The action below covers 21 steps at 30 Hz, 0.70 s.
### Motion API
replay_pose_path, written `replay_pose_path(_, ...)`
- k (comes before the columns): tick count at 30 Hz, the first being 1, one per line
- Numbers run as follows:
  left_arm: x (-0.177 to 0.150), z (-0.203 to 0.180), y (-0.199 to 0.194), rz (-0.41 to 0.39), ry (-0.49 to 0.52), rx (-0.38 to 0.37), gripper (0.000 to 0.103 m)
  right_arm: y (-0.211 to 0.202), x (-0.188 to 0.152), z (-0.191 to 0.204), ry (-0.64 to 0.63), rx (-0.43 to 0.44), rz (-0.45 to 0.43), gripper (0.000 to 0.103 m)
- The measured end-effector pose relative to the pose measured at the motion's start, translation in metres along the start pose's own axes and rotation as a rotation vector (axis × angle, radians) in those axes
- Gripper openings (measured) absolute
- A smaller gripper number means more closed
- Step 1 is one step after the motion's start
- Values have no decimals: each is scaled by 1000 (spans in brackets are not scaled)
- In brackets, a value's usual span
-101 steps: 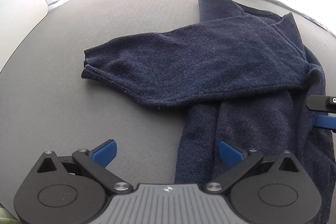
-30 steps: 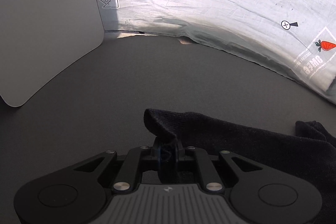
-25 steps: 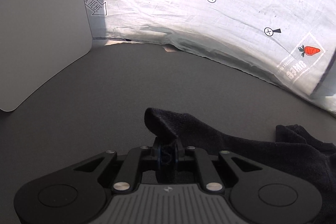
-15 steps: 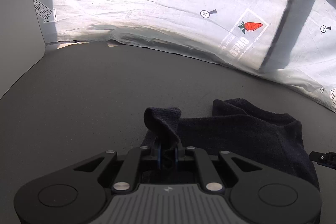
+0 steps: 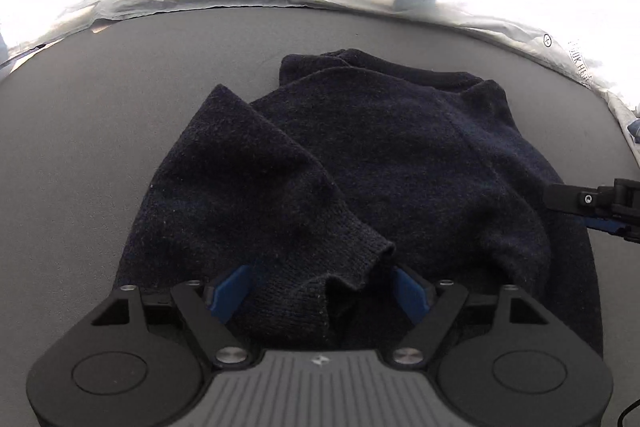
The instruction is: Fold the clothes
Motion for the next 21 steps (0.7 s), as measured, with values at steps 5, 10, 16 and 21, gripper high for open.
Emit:
replay_pose_path(5,-15,20,-14,-1,-123,-98,81,0,0,25,-51,43,14,58)
replay_pose_path(10,-21,43,-20,12,-233,-54,83,-11,2,22,-2,-69,12,57)
replay_pose_path(16,-26,68,-9,66,-342,-28,83,-39,5,15,-8,-141,-106,57)
replay_pose_path(21,-23,66,3,101,-323,-26,87,-18,8,18,-22,72,-56,49)
Point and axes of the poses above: each gripper's, at about its wrist camera, not at the fingertips, and y roughly the way its jaws point, z to its left, x to its top, the point moved 2 cm from there along y, roughly the way its jaws point, and after that the axes turned 12 degrees about z, right-handed, at the moved point
